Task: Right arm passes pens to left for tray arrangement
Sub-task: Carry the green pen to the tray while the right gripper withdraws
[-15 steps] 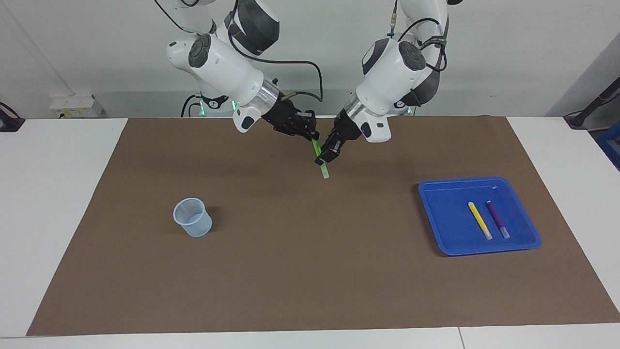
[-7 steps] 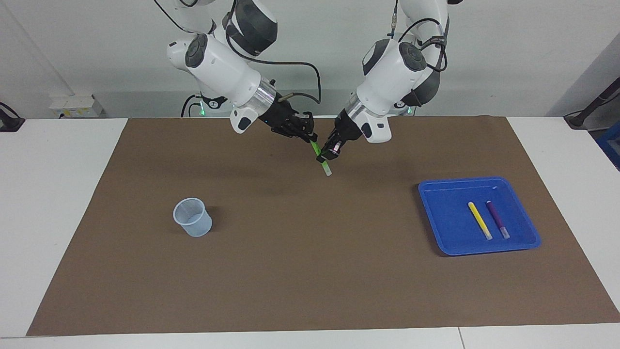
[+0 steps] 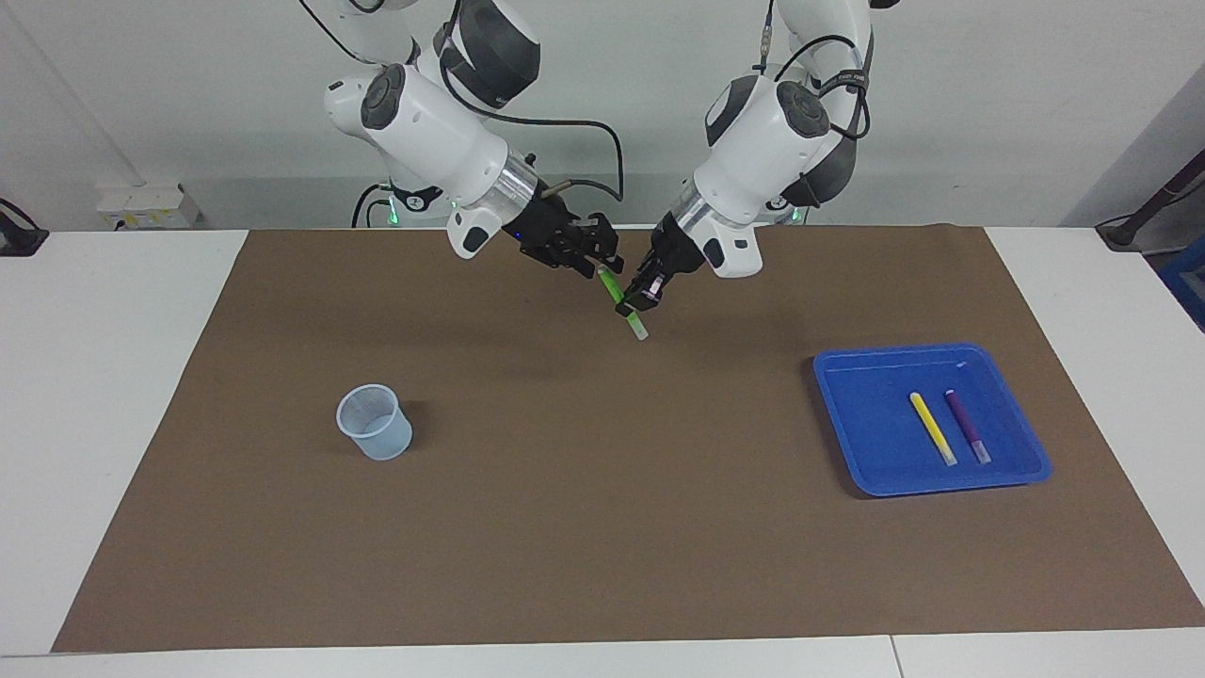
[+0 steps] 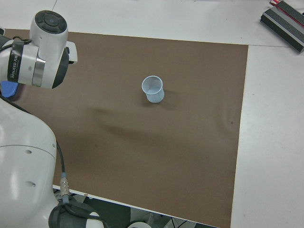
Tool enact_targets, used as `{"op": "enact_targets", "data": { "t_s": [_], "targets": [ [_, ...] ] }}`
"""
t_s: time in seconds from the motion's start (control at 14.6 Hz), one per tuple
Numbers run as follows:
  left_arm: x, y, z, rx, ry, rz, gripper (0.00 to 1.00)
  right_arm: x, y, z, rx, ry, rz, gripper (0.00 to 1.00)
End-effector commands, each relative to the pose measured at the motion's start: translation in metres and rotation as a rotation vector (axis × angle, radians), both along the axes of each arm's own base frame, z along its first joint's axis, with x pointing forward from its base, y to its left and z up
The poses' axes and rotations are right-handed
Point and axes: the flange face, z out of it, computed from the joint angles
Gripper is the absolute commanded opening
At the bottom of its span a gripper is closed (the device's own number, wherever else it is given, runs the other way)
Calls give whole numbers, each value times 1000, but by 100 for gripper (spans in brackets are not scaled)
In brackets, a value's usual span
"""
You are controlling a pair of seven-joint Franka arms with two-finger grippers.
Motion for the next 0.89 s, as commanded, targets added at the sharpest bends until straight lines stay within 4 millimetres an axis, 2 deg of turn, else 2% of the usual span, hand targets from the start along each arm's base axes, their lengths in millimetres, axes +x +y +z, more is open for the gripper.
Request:
{"op": "enact_targets", "data": {
  "t_s": [0.0, 0.2, 0.34, 0.55, 0.68, 0.82],
  "targets": [
    [2, 10, 1, 0, -21, -45, 0, -1, -19, 16, -88, -51, 24, 100],
    [14, 37, 0, 10, -40, -97, 0, 2, -60, 25, -191, -90, 91, 100],
    [26, 63, -2, 16, -60, -139, 0, 9, -106, 26, -236, -121, 171, 100],
    [38, 103, -3, 30, -101, -213, 0, 17, -188, 24, -312, -132, 220, 100],
    [45, 135, -6, 97, -112, -273, 0, 19, -226, 23, -417, -147, 272, 100],
    [51, 155, -8, 122, -137, -323, 0, 20, -260, 23, -482, -135, 253, 100]
  ]
}}
